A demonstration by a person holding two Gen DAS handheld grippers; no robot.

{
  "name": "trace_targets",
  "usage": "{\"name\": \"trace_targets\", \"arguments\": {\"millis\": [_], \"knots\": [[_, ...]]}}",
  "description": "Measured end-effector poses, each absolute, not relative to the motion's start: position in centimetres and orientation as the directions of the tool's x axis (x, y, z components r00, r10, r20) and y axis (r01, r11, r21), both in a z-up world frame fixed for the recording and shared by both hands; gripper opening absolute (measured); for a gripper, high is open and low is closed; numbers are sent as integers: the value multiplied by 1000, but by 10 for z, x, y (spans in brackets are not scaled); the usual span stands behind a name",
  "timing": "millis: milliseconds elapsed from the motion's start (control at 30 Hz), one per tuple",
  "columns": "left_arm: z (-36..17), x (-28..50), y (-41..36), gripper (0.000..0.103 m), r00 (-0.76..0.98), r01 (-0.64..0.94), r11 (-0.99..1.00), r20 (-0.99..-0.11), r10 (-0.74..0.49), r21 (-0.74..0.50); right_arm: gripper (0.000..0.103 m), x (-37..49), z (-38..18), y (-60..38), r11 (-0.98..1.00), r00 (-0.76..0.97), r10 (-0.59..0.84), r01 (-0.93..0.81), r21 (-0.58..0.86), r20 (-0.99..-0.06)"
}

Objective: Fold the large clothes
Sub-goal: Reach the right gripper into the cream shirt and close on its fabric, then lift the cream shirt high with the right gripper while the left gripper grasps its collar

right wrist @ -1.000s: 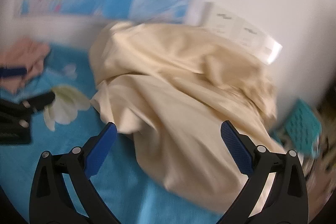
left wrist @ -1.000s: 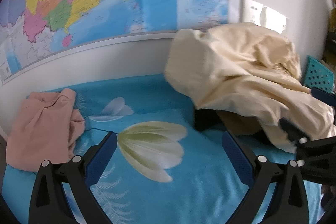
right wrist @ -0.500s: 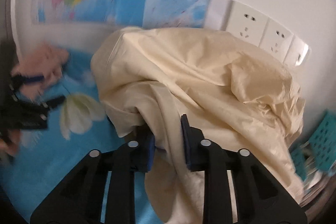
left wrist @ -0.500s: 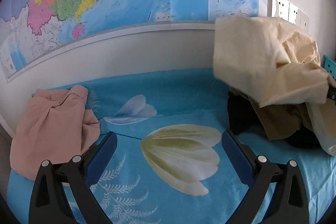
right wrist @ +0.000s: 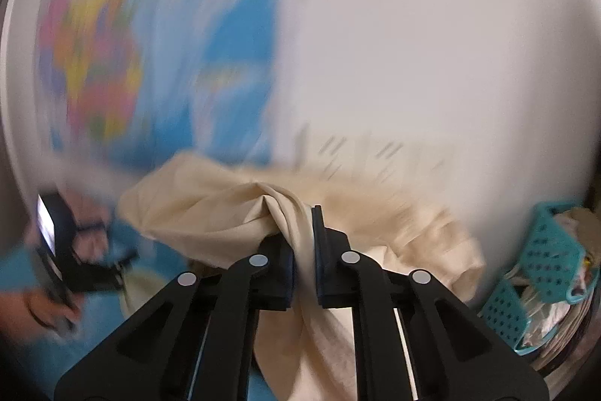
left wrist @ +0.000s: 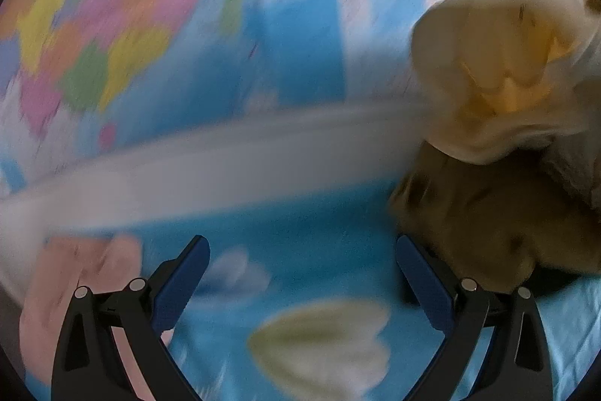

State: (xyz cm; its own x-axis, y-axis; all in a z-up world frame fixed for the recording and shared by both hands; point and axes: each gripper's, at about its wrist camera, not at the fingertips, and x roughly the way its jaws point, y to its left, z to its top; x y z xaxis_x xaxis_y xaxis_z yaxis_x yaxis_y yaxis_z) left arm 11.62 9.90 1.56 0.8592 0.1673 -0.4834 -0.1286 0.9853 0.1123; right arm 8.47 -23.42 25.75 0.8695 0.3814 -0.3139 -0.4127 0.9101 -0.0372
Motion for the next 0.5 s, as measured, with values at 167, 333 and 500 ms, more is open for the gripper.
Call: {"name": "trace_targets", "arguments": {"millis": [167, 333, 500], "knots": [[64, 146, 45, 97, 932, 86, 992, -360, -46, 95, 6, 63, 324, -311, 936, 918, 350, -350, 36, -186], [92, 158, -31, 97, 904, 382, 916, -257, -342, 121, 5, 38, 365, -353, 932, 930, 360, -354, 78, -76], [95, 176, -104, 97, 848, 515, 844, -233, -476, 150, 5, 15, 398, -379, 922, 926, 376, -377, 92, 22]]}}
